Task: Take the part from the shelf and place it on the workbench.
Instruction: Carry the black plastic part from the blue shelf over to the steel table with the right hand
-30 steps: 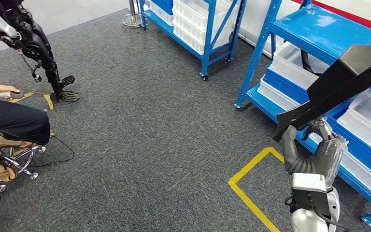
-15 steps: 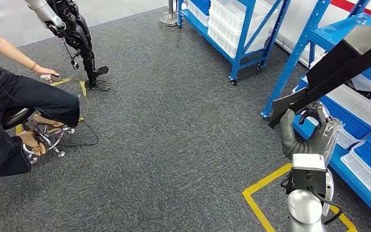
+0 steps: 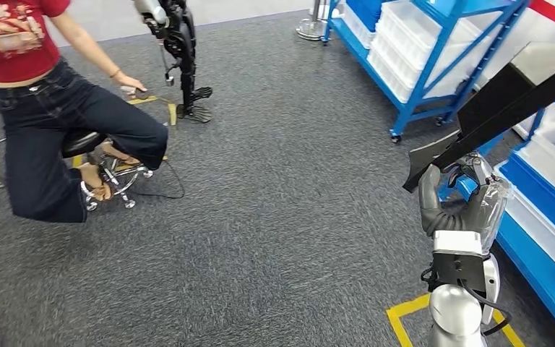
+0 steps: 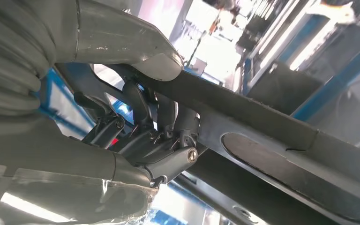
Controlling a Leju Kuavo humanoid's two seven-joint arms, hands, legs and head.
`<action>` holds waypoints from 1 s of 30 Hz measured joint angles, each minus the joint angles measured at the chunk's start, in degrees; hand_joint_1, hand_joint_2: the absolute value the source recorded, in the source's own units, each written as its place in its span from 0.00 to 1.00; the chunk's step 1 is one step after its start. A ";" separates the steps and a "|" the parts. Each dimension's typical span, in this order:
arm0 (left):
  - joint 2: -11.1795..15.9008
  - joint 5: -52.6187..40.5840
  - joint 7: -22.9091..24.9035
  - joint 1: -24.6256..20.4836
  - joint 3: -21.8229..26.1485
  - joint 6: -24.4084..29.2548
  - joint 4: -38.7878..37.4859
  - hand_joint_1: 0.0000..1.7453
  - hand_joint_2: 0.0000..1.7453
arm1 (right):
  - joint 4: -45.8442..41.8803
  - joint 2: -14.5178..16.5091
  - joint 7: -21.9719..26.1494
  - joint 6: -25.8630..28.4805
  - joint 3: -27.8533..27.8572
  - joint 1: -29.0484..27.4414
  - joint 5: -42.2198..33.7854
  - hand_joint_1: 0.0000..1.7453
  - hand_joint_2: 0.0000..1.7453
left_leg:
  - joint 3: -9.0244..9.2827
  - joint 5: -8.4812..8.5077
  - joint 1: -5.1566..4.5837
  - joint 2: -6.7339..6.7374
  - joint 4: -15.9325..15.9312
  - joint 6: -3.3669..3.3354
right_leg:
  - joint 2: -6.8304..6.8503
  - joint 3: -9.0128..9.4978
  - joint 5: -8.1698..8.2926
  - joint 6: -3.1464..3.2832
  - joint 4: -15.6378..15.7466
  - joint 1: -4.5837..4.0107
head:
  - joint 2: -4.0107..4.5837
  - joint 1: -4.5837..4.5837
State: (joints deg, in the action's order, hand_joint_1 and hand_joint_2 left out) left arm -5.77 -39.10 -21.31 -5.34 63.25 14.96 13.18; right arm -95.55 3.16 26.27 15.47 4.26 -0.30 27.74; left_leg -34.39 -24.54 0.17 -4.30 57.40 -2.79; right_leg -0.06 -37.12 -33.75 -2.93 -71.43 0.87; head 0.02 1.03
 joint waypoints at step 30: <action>-0.33 -1.38 7.47 0.68 1.33 5.41 -0.07 0.00 1.00 | 1.53 -1.49 0.96 0.94 1.58 0.58 -2.35 1.00 1.00 | 0.34 -0.48 -0.04 1.87 0.10 -0.24 | 0.45 -0.74 -1.91 0.97 -2.39 -0.23 | 0.00 0.14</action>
State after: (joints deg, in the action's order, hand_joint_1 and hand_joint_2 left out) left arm -6.10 -40.48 -13.84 -4.66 64.58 20.37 13.11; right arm -94.02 1.67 27.23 16.41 5.85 0.28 25.39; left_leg -34.04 -25.01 0.13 -2.43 57.50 -3.04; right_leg 0.39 -37.87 -35.66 -1.96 -73.81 0.64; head 0.02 1.17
